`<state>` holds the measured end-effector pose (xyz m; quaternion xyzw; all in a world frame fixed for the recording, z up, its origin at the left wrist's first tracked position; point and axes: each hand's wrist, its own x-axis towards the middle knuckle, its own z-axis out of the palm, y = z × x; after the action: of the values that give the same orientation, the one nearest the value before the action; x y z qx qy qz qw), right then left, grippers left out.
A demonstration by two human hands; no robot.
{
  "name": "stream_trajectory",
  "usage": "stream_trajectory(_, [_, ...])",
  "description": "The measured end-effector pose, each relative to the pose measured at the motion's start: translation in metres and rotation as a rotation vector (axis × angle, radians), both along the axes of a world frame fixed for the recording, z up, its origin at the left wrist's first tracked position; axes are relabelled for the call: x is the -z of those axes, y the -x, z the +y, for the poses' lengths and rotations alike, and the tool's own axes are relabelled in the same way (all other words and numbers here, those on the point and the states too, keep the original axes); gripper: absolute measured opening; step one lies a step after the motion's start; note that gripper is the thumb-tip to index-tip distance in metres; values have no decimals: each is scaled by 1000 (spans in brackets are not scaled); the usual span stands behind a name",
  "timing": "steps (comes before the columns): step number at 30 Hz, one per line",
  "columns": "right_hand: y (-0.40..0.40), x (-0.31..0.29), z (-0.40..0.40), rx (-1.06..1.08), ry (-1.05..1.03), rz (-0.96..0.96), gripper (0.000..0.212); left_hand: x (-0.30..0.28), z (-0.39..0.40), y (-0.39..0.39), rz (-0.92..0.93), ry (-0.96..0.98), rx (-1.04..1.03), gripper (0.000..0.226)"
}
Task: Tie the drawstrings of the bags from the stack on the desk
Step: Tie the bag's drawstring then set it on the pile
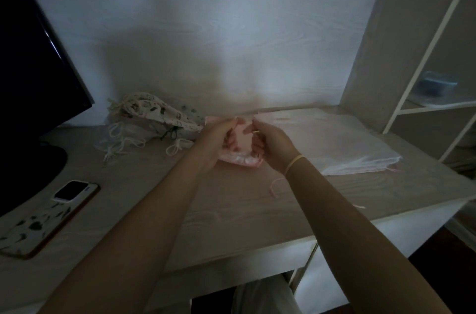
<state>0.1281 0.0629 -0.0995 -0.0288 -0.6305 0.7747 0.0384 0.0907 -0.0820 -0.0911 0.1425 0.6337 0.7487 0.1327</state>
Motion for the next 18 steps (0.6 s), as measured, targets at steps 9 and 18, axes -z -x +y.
stream_trajectory(9, [0,10,6,266,-935,41,32,22,-13,8,209,502,-308,22])
stream_trajectory(18, [7,0,-5,-44,-930,138,9,-2,-5,8,61,481,-91,50])
